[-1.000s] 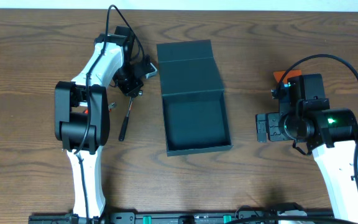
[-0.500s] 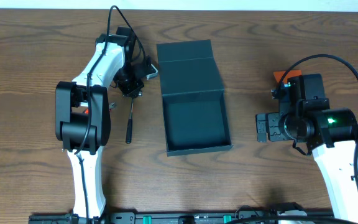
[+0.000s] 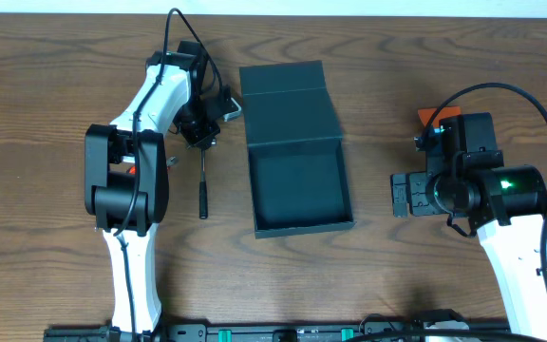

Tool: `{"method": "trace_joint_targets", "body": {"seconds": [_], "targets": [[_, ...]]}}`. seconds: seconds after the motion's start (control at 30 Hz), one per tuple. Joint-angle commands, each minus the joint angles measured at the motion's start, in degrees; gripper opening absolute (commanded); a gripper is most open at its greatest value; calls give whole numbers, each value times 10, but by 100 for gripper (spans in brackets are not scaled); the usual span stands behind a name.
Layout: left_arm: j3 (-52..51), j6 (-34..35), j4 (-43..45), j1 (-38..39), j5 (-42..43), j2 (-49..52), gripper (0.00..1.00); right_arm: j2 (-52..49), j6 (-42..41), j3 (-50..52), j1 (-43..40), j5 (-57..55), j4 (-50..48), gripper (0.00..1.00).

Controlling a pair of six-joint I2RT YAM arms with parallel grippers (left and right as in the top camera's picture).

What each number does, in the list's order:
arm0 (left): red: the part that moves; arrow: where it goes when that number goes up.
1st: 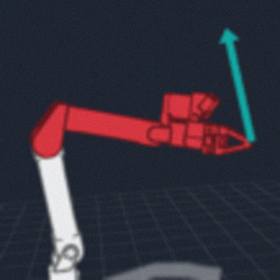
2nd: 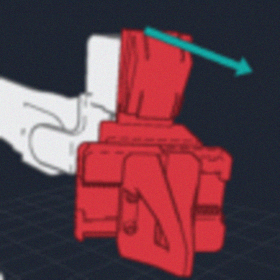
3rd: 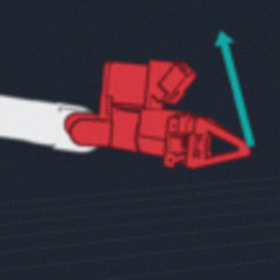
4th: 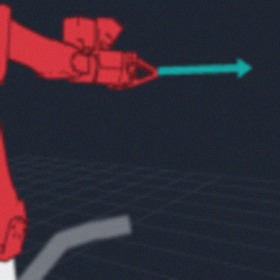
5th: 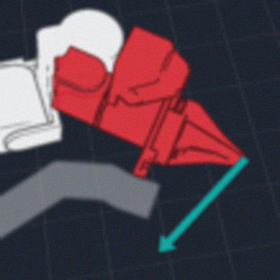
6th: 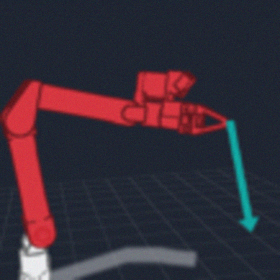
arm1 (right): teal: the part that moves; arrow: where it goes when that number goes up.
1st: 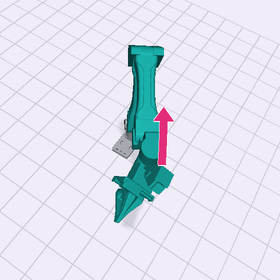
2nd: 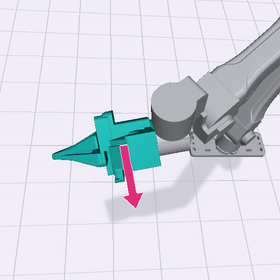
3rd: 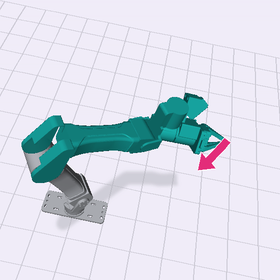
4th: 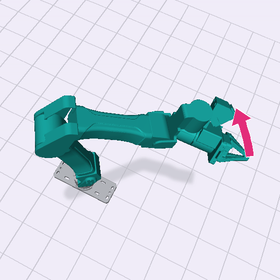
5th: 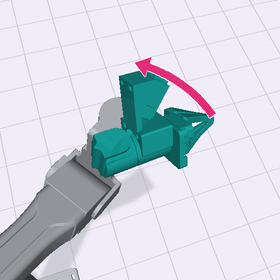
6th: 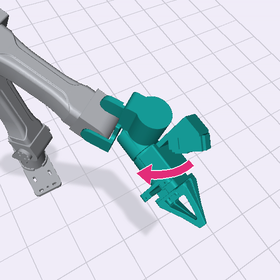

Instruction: Pack container

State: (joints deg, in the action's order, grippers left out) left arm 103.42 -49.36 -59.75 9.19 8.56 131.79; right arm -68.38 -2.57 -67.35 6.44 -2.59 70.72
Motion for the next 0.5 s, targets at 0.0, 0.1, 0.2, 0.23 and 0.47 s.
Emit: {"method": "trace_joint_targets", "body": {"seconds": [0.0, 0.1, 0.2, 0.23, 0.47], "targets": [[-19, 1, 3, -2, -28, 9, 6, -2, -8, -10, -5, -6, 1, 99], [-19, -3, 6, -2, -28, 9, 6, -2, -8, -10, -5, -6, 1, 99], [-19, -6, 10, -2, -28, 9, 6, -2, -8, -10, -5, -6, 3, 99], [-19, -6, 11, -2, -28, 9, 6, -2, -8, -10, -5, -6, 4, 99], [-19, -6, 10, -2, -28, 9, 6, -2, -8, -10, -5, -6, 5, 99]]}}
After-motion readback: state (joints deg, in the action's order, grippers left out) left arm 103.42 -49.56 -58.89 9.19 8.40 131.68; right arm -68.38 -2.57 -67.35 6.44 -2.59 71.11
